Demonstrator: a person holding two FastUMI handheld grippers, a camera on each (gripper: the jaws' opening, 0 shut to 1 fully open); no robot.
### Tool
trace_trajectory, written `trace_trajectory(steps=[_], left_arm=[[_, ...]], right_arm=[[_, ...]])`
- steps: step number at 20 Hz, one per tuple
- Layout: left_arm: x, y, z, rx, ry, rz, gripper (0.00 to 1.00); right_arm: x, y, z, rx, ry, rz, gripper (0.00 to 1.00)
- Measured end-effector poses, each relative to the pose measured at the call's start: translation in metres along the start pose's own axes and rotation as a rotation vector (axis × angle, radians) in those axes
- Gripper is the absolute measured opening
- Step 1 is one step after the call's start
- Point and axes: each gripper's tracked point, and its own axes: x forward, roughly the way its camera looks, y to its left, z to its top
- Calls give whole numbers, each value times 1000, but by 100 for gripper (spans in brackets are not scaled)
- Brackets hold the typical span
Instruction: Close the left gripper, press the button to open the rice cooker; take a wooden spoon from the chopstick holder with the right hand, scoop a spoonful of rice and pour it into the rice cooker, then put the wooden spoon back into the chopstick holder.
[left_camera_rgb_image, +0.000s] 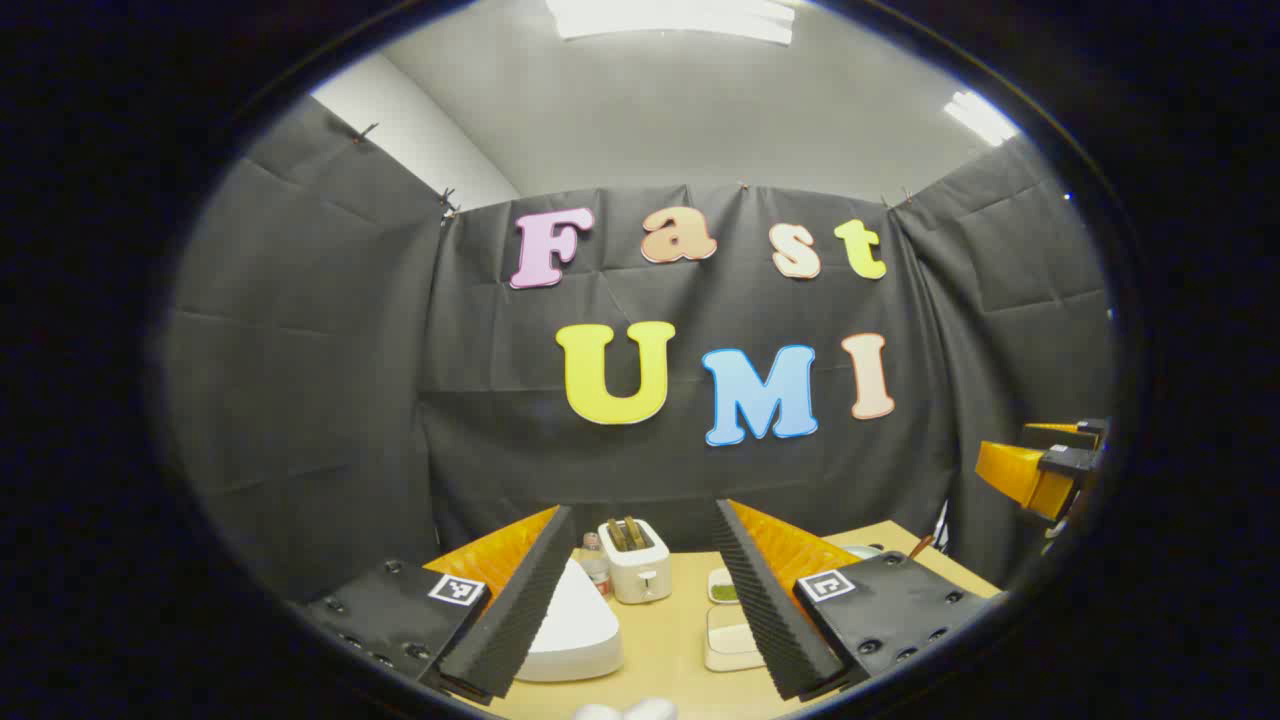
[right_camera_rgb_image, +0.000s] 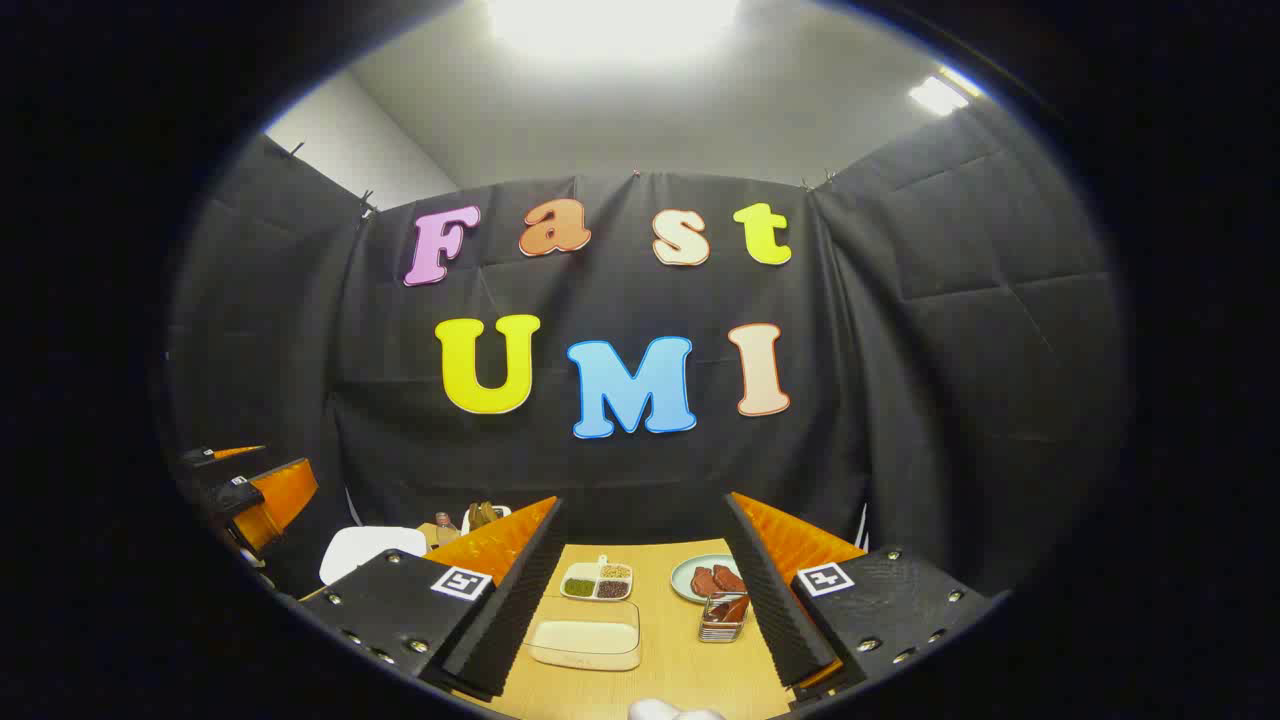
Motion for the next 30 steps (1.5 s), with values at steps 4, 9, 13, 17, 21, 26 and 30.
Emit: trace_trajectory(steps=[4, 9, 13, 17, 21, 26, 30], left_arm=[[0, 4, 0, 8, -3, 8, 97], [7, 8, 0, 17, -7, 14, 97], [14, 13, -3, 28, -10, 24, 98], [18, 11, -5, 23, -10, 15, 74], [21, 13, -10, 25, -4, 10, 41], [27, 32, -23, 8, 22, 44, 8], [46, 39, -30, 2, 39, 50, 8]], right_arm=[[3, 0, -2, -19, 17, 2, 95], [0, 9, 1, -14, 8, 25, 95], [-1, 10, 7, -30, -6, 25, 95], [1, 9, 4, -43, 3, 17, 95], [1, 7, 0, -54, 13, 8, 95], [0, 3, -4, -71, 29, -6, 95], [-1, 3, -6, -82, 39, -12, 95]])
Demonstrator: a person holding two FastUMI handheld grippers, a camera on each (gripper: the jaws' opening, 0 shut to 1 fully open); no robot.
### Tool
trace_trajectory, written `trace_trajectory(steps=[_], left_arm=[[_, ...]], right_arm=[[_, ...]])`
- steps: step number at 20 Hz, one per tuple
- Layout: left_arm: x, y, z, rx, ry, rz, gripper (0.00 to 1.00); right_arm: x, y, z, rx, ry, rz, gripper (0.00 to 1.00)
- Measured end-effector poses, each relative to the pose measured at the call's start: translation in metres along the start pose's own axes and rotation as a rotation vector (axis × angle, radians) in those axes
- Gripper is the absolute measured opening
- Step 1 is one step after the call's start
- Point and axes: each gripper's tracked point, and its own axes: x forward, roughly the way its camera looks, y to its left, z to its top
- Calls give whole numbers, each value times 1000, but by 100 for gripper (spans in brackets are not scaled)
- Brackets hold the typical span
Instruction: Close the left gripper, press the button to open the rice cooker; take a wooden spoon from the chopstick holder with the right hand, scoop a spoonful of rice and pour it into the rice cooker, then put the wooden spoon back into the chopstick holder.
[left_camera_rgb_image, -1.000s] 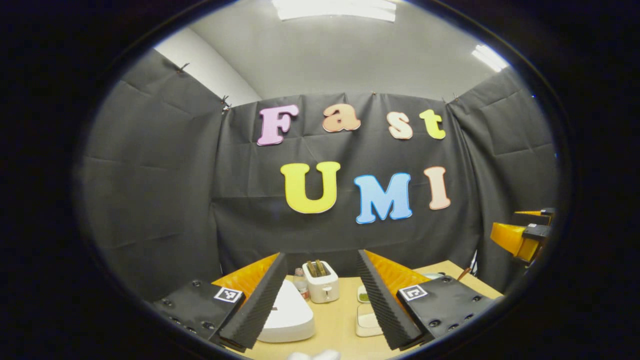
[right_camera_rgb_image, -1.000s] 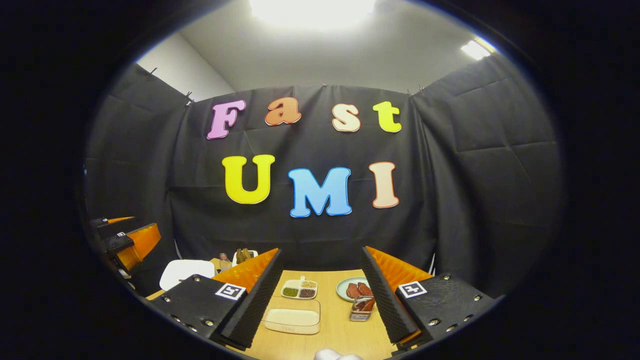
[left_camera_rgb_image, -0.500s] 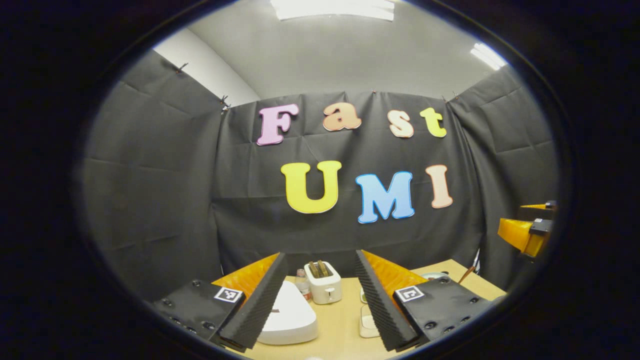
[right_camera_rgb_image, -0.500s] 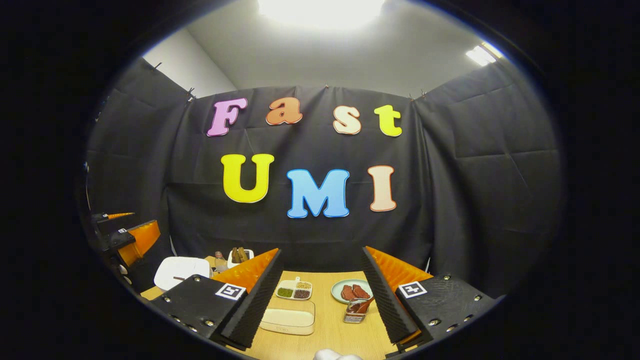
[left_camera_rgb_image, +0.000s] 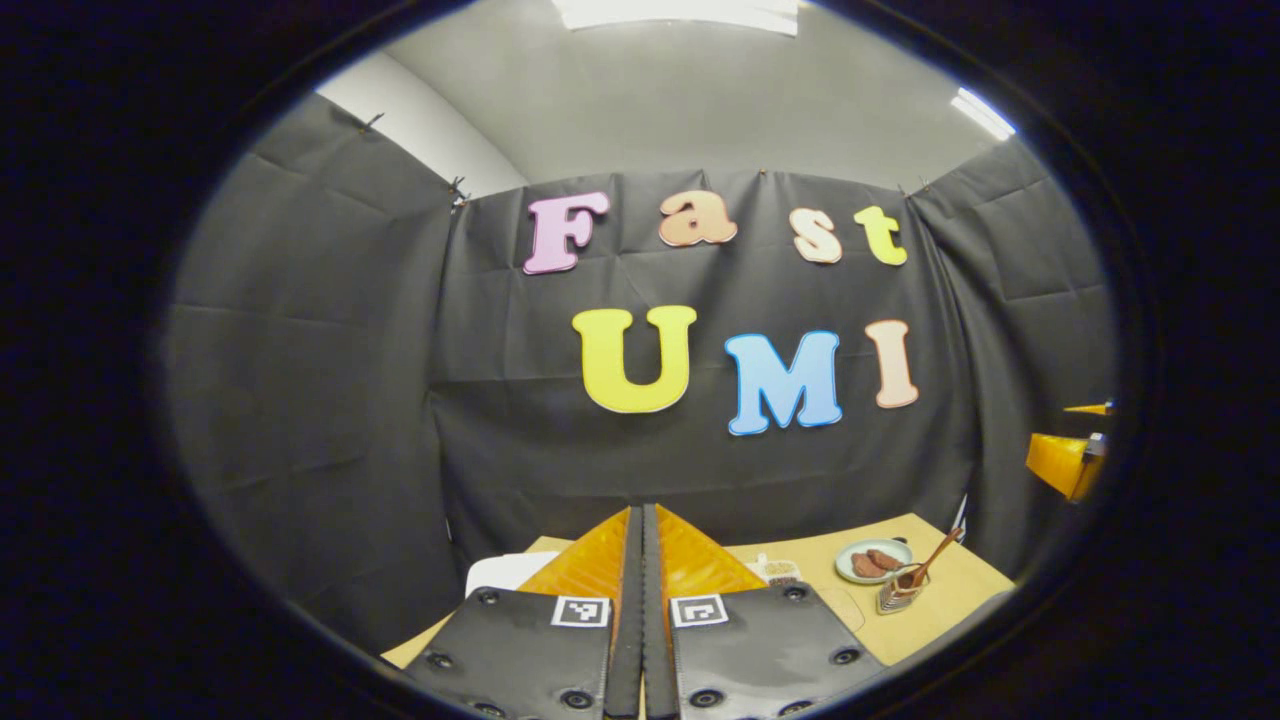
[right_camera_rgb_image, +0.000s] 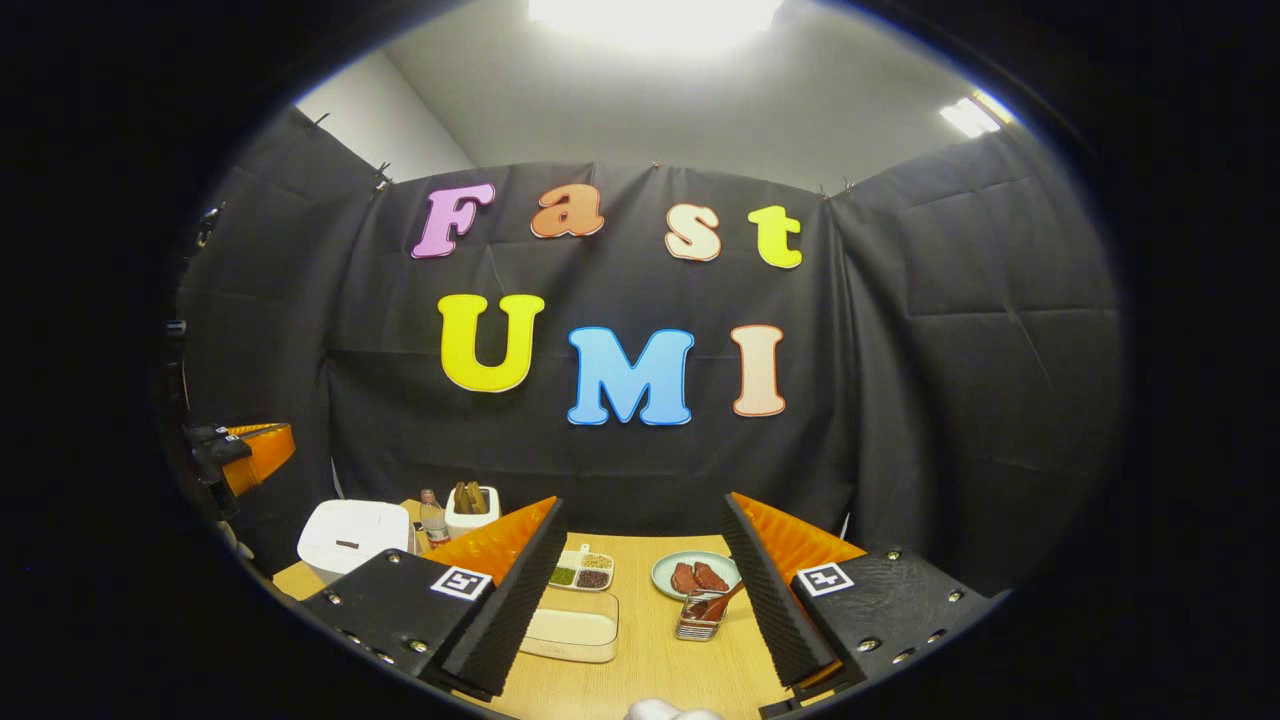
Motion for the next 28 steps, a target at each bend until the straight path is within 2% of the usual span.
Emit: trace_trajectory(steps=[3, 5, 11, 13, 15, 19, 22, 28], left_arm=[[29, 29, -22, -45, 42, 56, 7], [52, 56, -55, -69, 102, 127, 8], [114, 105, -190, -132, 335, 260, 8], [124, 116, -237, -141, 435, 301, 8], [130, 124, -272, -152, 507, 336, 8], [134, 136, -293, -136, 567, 360, 9], [135, 135, -294, -91, 559, 362, 9], [133, 131, -298, -92, 642, 331, 10]], right_arm=[[1, 2, -3, -9, 11, 1, 95], [2, 2, -3, -18, 12, -5, 95], [9, 2, -8, -51, 52, -17, 95], [11, -4, -11, -62, 64, -39, 95], [12, 1, -19, -62, 89, -29, 95], [14, 1, -18, -74, 94, -25, 95], [15, 5, -18, -67, 94, -19, 95], [19, 14, -27, -46, 117, 10, 95]])
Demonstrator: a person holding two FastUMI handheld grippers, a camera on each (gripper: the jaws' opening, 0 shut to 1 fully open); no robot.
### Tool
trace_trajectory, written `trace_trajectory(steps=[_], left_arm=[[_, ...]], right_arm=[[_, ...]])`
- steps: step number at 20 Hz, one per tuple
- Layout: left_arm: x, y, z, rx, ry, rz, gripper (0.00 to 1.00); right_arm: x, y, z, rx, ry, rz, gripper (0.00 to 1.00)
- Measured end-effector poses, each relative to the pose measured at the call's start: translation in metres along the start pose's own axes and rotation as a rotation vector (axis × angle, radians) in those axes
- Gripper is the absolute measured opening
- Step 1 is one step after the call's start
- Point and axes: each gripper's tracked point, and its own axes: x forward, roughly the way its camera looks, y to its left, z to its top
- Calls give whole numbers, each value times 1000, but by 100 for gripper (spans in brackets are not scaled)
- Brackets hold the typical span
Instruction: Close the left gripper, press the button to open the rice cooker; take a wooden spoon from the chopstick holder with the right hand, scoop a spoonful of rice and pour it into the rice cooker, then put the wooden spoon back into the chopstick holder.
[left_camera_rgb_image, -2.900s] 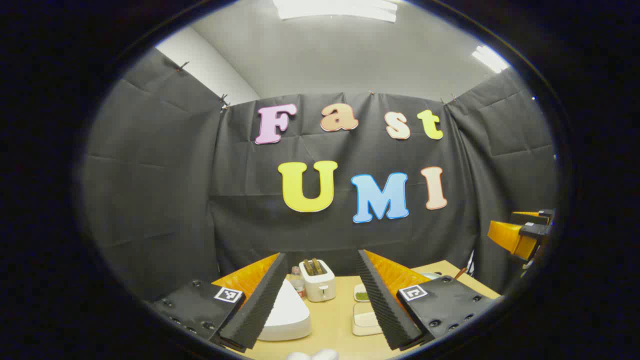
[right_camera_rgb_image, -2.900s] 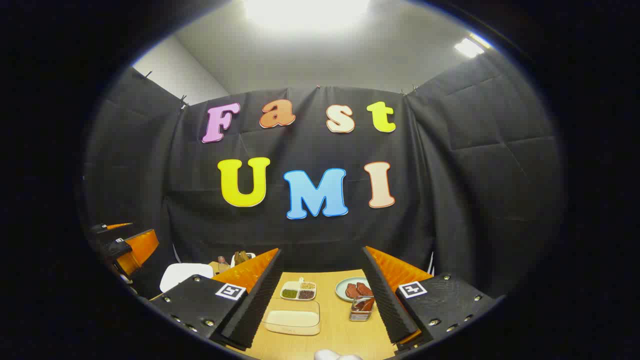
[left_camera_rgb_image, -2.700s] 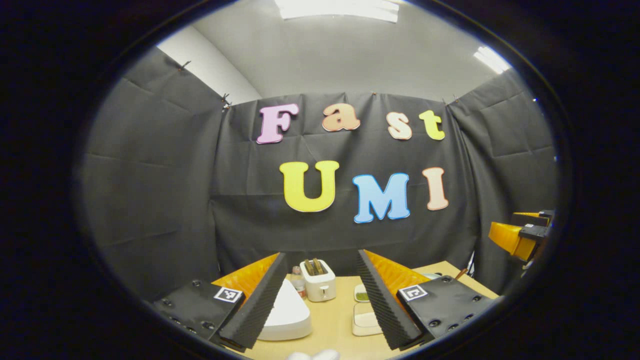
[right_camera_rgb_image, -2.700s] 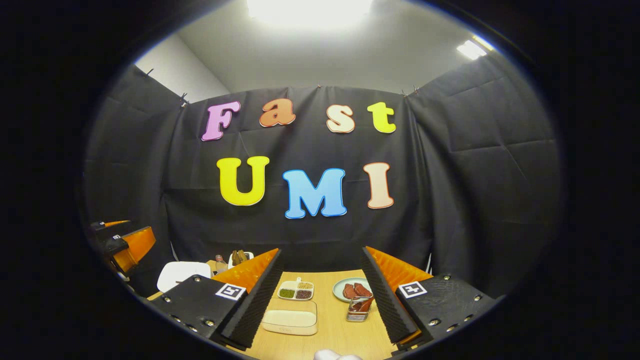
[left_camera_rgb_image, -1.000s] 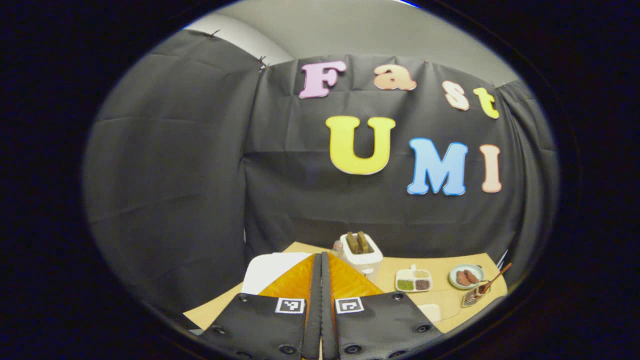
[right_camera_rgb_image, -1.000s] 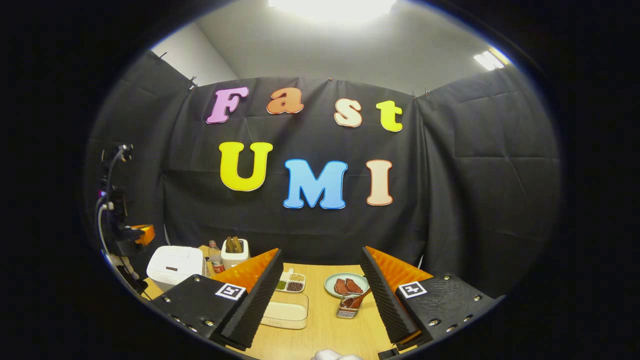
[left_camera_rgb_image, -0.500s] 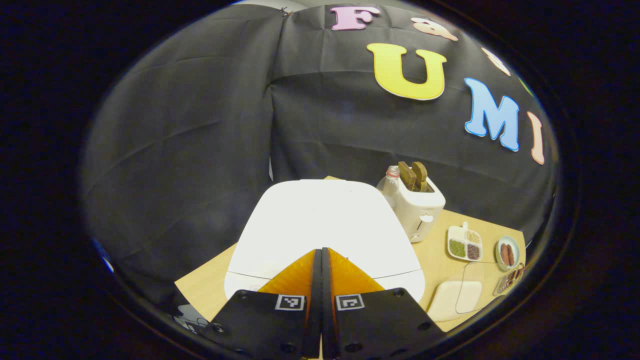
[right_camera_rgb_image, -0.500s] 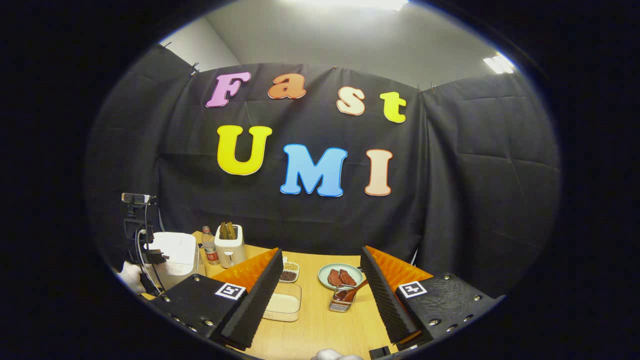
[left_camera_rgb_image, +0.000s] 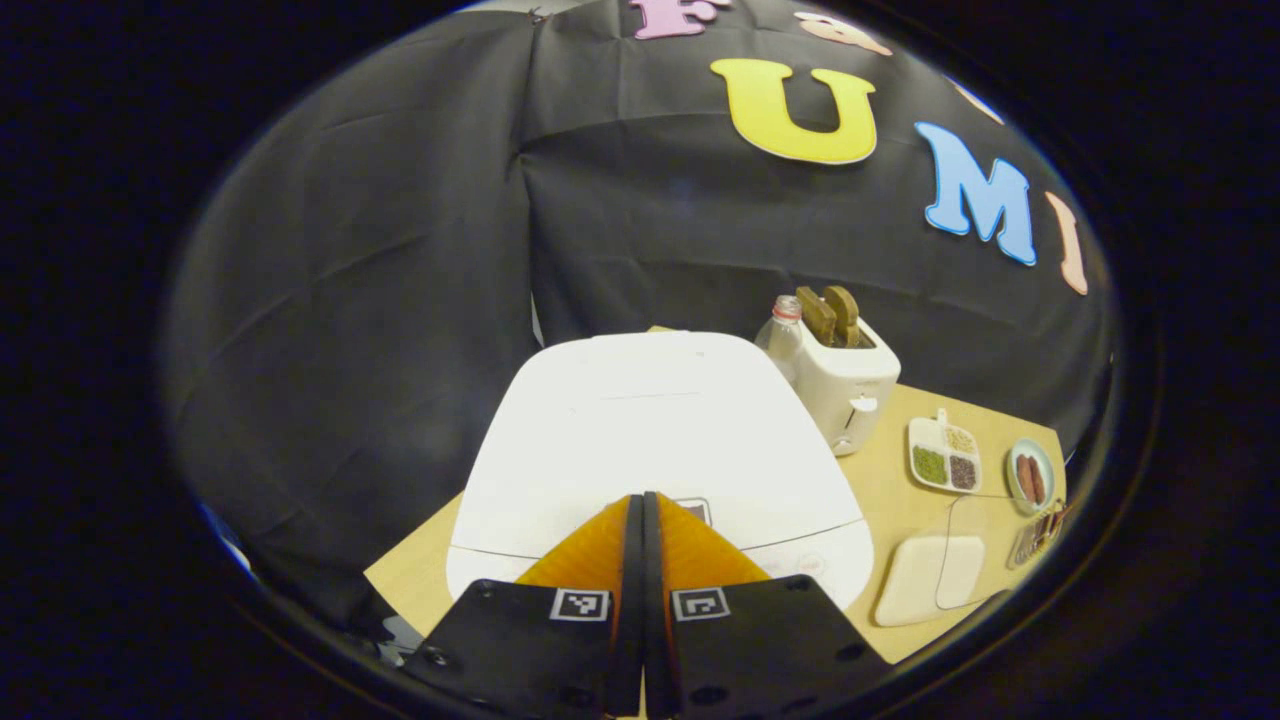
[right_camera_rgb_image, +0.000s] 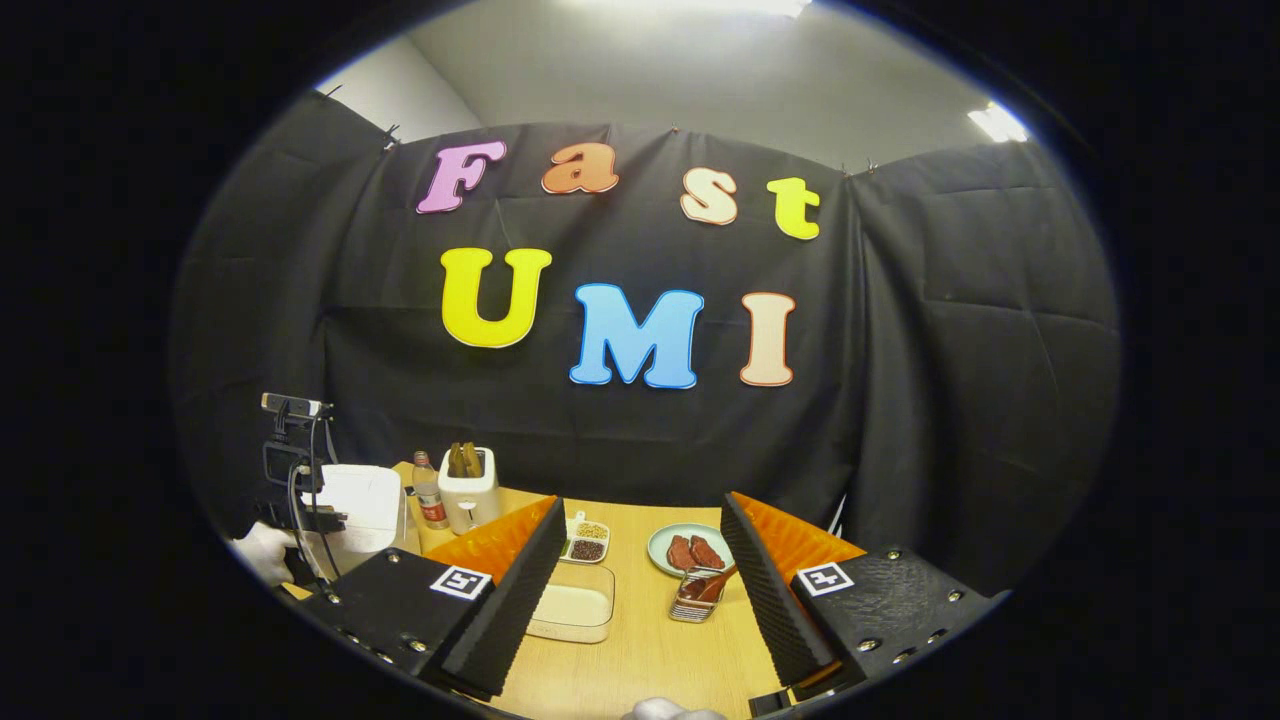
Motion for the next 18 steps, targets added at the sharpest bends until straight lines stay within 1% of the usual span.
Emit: trace_trajectory(steps=[3, 4, 6, 8, 11, 12, 13, 16, 18], left_arm=[[4, -2, 3, -13, 19, -2, 10], [0, -2, 9, -8, -5, -1, 9], [-17, -3, 45, 3, -141, 0, 9], [-57, -3, 98, 3, -326, -9, 9], [-143, -3, 164, -16, -585, -40, 10], [-170, -5, 174, -4, -639, -56, 10], [-194, -10, 177, 8, -666, -85, 10], [-250, -29, 180, 22, -730, -196, 10], [-268, -34, 169, 43, -718, -234, 46]], right_arm=[[-1, 3, -4, 20, 2, 13, 95], [-1, 4, -2, 32, -4, 16, 95], [-1, 1, -1, 49, -25, 9, 95], [-1, 1, 2, 68, -42, 12, 95], [3, -5, 7, 101, -80, -10, 95], [4, -5, 7, 105, -84, -15, 95], [6, -5, 5, 109, -78, -17, 95], [11, -9, 11, 126, -91, -32, 95], [13, -13, 11, 137, -95, -46, 95]])
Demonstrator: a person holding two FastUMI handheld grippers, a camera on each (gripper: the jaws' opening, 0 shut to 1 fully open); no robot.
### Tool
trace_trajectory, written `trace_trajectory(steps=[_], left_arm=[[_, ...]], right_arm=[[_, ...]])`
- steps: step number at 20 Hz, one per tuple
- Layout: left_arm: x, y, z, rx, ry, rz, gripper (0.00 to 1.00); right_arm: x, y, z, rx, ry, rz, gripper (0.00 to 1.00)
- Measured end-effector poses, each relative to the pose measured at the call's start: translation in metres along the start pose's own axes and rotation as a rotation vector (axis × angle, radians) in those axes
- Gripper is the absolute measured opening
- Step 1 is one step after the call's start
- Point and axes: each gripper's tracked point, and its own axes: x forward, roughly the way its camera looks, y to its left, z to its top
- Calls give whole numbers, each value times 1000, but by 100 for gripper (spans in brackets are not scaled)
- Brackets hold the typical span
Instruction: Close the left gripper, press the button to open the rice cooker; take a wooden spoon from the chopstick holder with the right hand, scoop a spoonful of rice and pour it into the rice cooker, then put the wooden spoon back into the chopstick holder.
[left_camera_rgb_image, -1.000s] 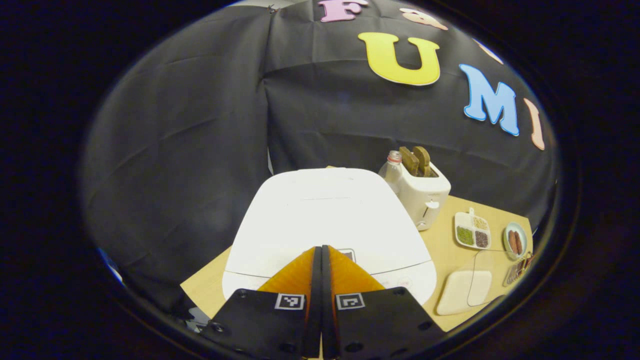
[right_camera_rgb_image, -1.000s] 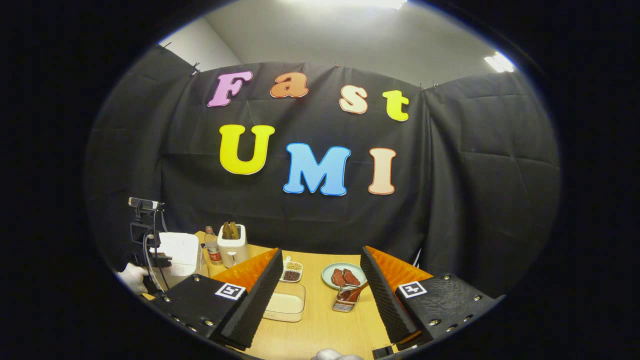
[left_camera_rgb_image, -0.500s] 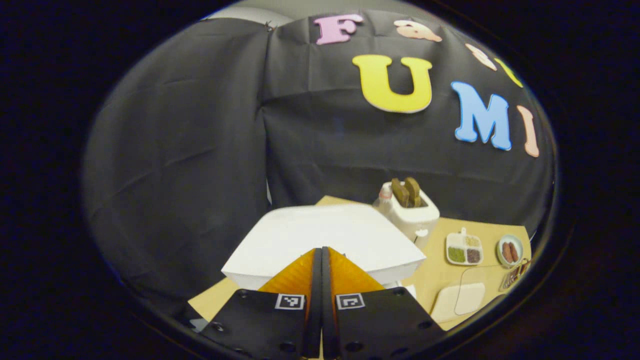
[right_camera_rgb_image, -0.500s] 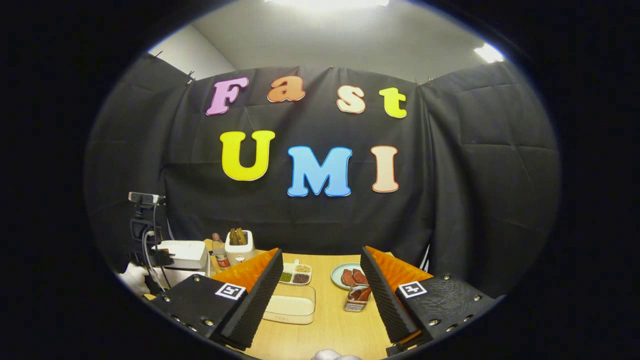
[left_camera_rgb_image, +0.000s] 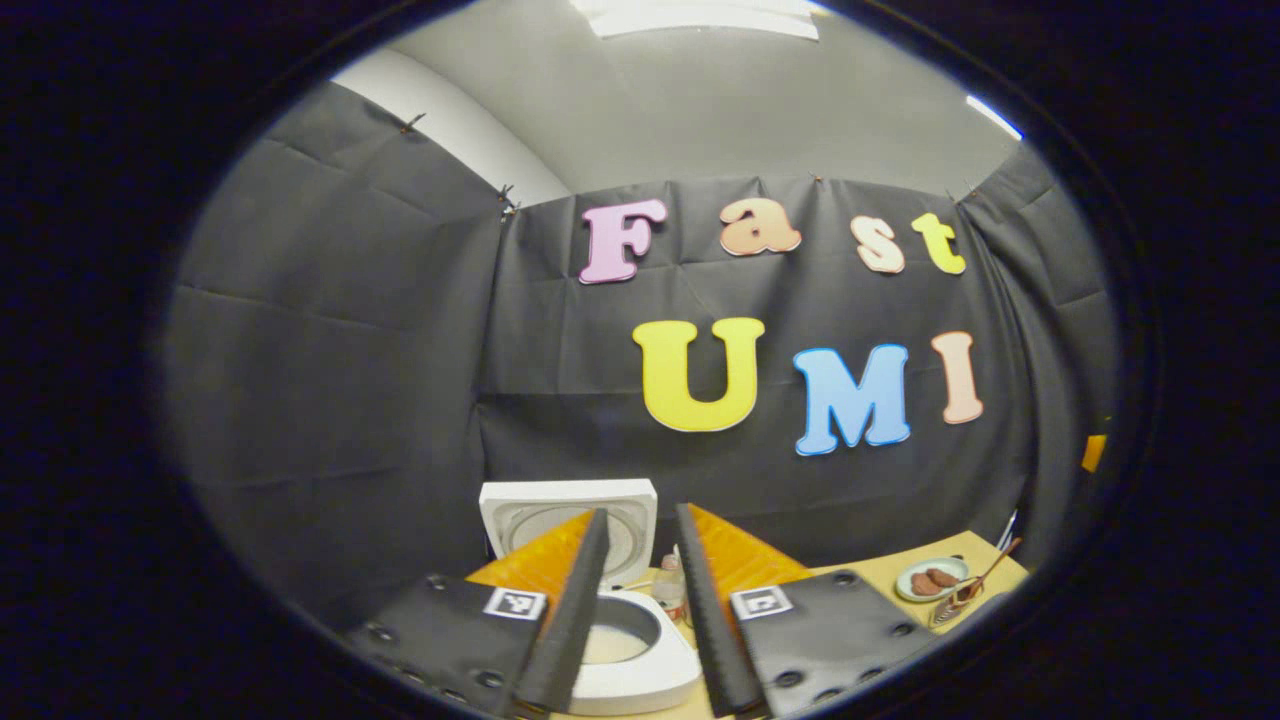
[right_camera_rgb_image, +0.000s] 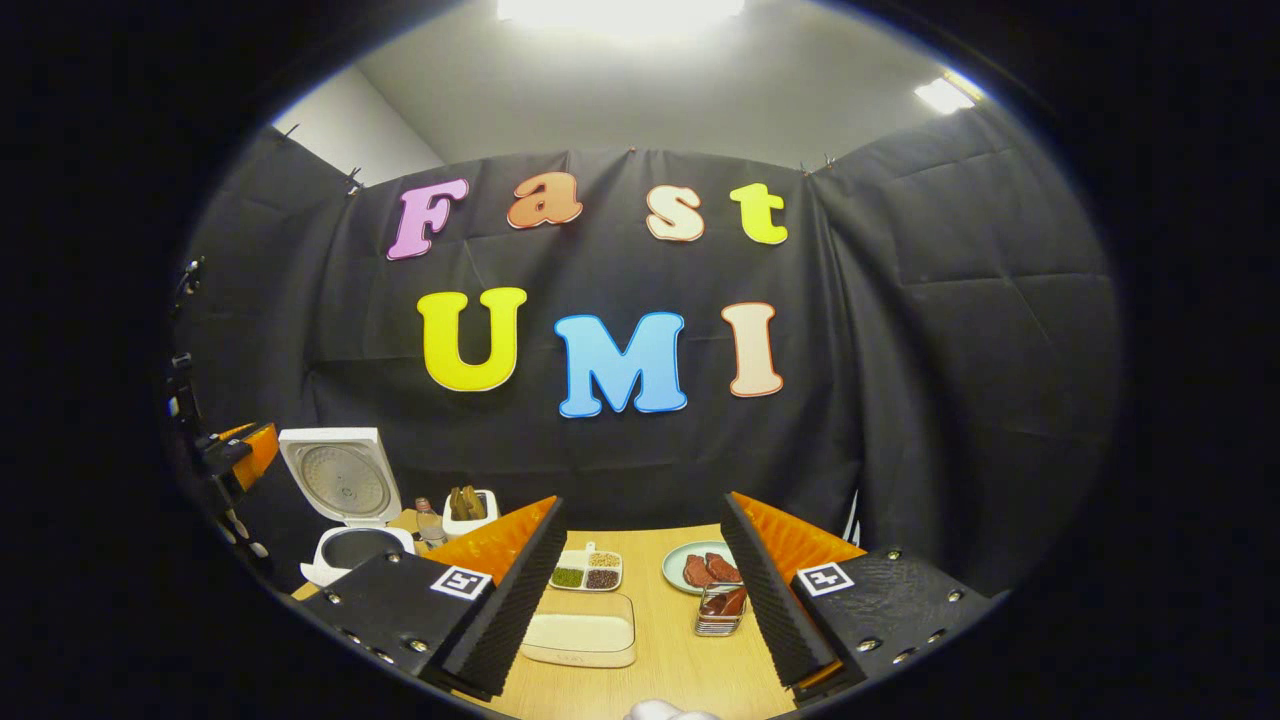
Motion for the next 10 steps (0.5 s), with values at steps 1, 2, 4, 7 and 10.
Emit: trace_trajectory(steps=[1, 2, 4, 7, 10], left_arm=[[-9, -3, 2, 16, -2, -14, 64], [-16, -7, 3, 23, -5, -27, 81], [-32, -18, 1, 14, -3, -63, 99], [-45, -26, -2, 5, -3, -93, 99], [-50, -24, 7, 7, -32, -88, 98]], right_arm=[[1, -1, 0, 2, -1, -7, 95], [1, -3, 0, -9, -7, -17, 95], [1, -7, -3, -33, -18, -38, 95], [0, -10, -18, -50, -11, -63, 95], [-1, -12, -37, -47, 14, -69, 95]])
